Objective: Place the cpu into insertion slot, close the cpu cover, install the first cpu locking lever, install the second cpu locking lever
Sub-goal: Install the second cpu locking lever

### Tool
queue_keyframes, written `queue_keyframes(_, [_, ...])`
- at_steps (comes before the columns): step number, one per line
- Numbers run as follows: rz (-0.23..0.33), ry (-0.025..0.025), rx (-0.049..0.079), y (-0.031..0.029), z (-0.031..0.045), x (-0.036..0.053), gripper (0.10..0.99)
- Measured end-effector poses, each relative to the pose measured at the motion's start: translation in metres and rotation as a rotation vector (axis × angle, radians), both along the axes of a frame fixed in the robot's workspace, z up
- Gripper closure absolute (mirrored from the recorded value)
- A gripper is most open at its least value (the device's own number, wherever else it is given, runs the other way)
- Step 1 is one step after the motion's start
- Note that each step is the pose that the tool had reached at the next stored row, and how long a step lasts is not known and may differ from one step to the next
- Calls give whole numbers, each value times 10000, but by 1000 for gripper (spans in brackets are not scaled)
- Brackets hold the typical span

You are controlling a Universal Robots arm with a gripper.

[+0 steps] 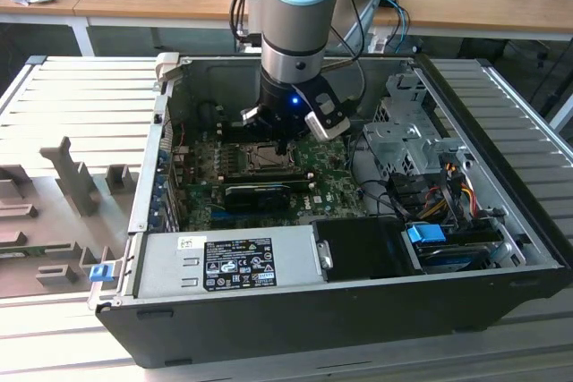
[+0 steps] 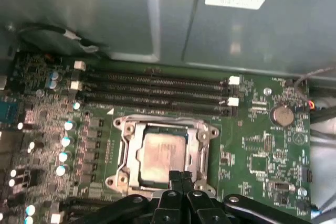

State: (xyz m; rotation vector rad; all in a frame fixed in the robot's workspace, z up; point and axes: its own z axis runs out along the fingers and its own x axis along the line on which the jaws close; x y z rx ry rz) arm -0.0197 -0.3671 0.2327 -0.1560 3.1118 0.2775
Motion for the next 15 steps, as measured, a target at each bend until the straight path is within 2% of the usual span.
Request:
queue_keyframes(8, [0, 0, 7, -21, 44, 0, 980])
queue_keyframes(15, [2, 5, 8, -108, 42, 0, 980])
